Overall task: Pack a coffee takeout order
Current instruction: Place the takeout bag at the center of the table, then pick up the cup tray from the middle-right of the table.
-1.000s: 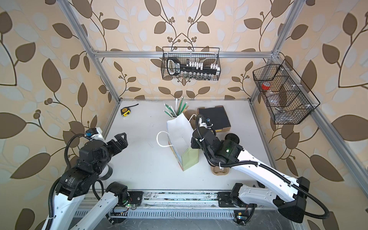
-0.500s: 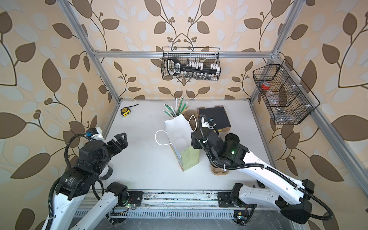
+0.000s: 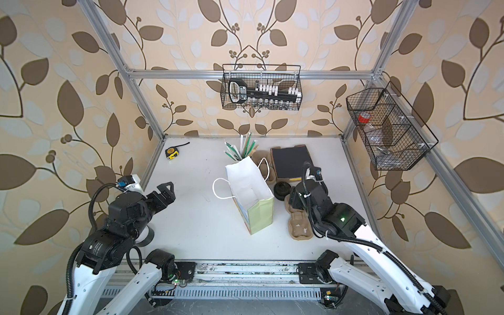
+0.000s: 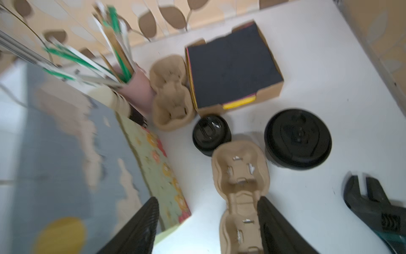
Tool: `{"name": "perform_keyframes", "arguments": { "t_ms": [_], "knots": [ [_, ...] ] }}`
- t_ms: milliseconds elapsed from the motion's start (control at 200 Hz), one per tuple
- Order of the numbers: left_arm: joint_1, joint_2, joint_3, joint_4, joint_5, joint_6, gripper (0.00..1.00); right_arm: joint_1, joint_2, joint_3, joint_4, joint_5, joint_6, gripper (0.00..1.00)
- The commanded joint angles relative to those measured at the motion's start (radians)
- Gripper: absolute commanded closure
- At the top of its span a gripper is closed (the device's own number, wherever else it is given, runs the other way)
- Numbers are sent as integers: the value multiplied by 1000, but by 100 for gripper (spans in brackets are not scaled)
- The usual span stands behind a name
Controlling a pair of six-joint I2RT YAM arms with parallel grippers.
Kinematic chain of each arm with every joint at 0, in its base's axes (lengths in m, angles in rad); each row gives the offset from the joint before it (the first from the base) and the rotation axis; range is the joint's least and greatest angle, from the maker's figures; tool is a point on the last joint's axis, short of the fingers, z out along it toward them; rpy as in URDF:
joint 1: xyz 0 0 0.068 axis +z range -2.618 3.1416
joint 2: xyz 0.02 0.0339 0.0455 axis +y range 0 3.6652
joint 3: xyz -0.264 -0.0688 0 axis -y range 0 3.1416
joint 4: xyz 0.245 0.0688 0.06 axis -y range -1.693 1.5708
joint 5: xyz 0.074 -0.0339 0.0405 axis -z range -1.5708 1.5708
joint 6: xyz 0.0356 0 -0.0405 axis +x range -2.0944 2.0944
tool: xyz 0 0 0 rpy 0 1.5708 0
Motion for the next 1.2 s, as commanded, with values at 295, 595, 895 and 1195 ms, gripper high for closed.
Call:
{"name": "perform_keyframes", "arguments": {
  "t_ms": [295,595,895,1195],
  "knots": [
    [11,-1,-13,12,26,22,1,-97,48,-264,124,-171,-20,30],
    [10,65,-27,53,151,49,1,-160,157,-305,227,-219,-77,41],
    [11,117,-34,82,247,68,1,-204,237,-315,265,-208,-103,45],
    [10,131,-34,88,259,71,1,-205,286,-327,284,-189,-107,45]
  ]
}}
